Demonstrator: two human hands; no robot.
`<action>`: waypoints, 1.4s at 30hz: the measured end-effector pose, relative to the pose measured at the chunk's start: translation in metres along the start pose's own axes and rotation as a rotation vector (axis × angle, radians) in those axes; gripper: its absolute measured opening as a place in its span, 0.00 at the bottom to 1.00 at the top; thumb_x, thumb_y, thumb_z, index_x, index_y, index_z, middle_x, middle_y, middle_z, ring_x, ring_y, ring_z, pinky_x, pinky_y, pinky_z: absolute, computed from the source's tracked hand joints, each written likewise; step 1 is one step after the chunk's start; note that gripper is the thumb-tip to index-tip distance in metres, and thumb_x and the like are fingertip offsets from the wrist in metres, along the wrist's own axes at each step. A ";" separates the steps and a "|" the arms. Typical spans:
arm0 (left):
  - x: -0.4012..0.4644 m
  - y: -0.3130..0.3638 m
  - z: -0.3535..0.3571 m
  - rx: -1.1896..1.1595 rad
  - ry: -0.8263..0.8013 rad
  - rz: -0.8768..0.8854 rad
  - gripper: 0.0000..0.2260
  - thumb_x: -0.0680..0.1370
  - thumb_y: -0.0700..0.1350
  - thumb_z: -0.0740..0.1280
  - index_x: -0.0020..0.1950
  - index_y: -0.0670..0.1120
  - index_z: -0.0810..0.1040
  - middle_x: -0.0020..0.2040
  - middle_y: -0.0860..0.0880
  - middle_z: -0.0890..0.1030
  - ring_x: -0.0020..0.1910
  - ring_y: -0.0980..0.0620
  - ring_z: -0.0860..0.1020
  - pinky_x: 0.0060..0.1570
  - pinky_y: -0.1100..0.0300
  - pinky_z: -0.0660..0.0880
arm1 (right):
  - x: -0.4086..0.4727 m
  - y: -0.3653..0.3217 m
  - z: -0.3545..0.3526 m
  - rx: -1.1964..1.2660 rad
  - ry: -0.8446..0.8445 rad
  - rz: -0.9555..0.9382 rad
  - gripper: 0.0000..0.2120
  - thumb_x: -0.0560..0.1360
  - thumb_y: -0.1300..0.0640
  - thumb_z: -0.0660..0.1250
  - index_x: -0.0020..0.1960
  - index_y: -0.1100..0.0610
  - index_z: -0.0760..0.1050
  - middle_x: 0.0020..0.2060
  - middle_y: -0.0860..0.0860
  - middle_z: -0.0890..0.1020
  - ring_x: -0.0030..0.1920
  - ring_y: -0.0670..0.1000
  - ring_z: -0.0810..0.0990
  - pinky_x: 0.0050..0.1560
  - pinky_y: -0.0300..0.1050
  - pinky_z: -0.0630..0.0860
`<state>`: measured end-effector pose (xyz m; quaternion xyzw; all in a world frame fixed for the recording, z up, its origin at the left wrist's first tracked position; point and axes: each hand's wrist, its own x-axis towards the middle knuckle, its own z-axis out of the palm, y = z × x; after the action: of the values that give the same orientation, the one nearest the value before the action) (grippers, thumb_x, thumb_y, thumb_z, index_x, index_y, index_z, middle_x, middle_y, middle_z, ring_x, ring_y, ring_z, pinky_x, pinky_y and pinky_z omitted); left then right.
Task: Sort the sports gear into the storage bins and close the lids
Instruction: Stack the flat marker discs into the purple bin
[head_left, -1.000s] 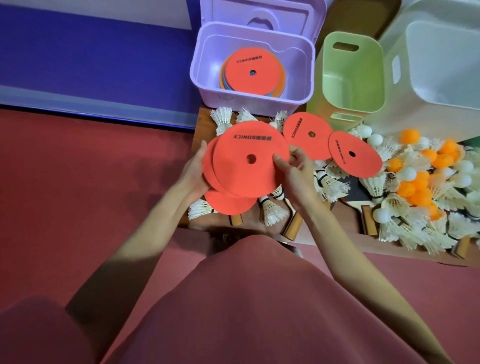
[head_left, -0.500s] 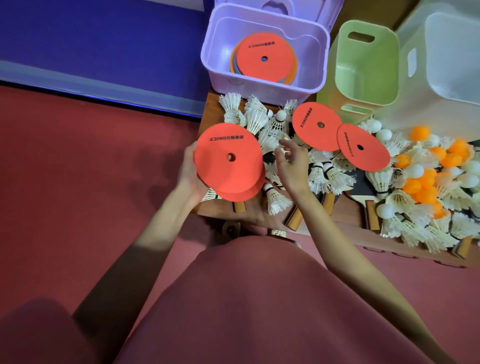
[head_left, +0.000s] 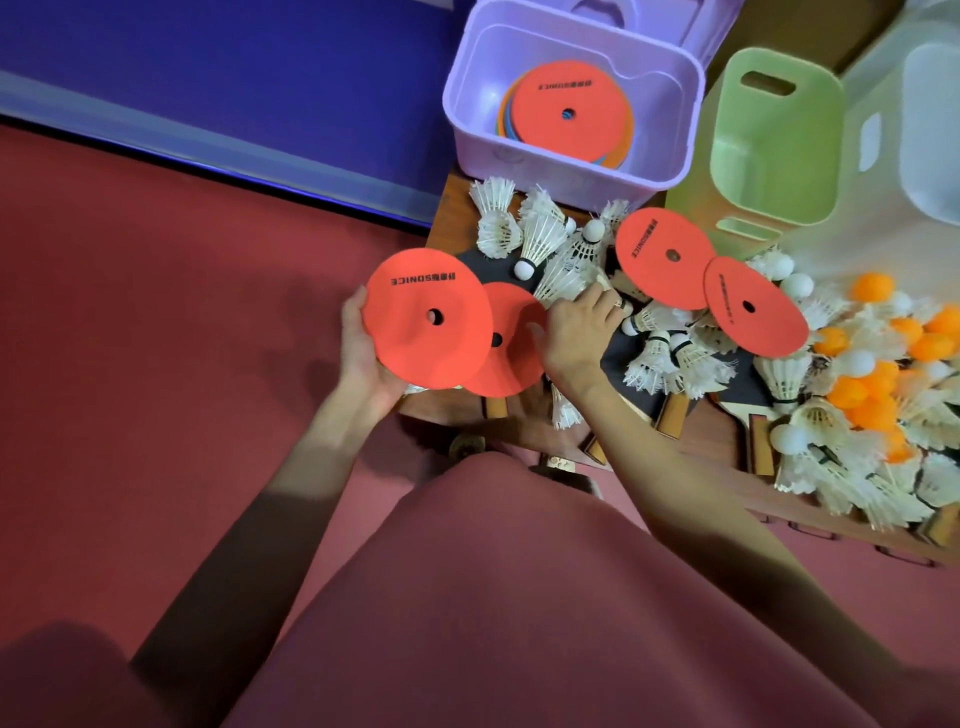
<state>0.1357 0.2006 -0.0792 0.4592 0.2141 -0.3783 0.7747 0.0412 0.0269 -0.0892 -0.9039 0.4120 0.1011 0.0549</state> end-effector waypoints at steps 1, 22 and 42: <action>0.000 0.000 0.000 0.001 0.002 0.000 0.21 0.81 0.59 0.53 0.57 0.48 0.78 0.54 0.46 0.83 0.54 0.48 0.80 0.56 0.53 0.76 | 0.001 -0.001 0.001 0.013 -0.002 0.013 0.20 0.74 0.47 0.67 0.55 0.62 0.78 0.60 0.62 0.69 0.63 0.63 0.65 0.62 0.56 0.61; -0.009 0.004 0.043 0.112 -0.079 -0.011 0.20 0.81 0.58 0.52 0.53 0.48 0.79 0.46 0.48 0.84 0.50 0.49 0.80 0.55 0.54 0.74 | -0.022 0.083 -0.070 1.188 0.475 -0.111 0.03 0.79 0.63 0.58 0.47 0.57 0.66 0.35 0.54 0.70 0.34 0.49 0.68 0.36 0.44 0.64; -0.022 -0.075 0.152 0.293 -0.300 -0.086 0.22 0.82 0.55 0.51 0.65 0.46 0.76 0.61 0.43 0.80 0.61 0.44 0.77 0.57 0.49 0.76 | -0.023 0.147 -0.036 1.356 0.130 0.161 0.05 0.77 0.64 0.65 0.41 0.59 0.75 0.31 0.53 0.76 0.30 0.46 0.73 0.34 0.39 0.71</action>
<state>0.0611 0.0551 -0.0313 0.4959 0.0583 -0.5023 0.7060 -0.0796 -0.0583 -0.0512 -0.6406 0.4527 -0.2300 0.5760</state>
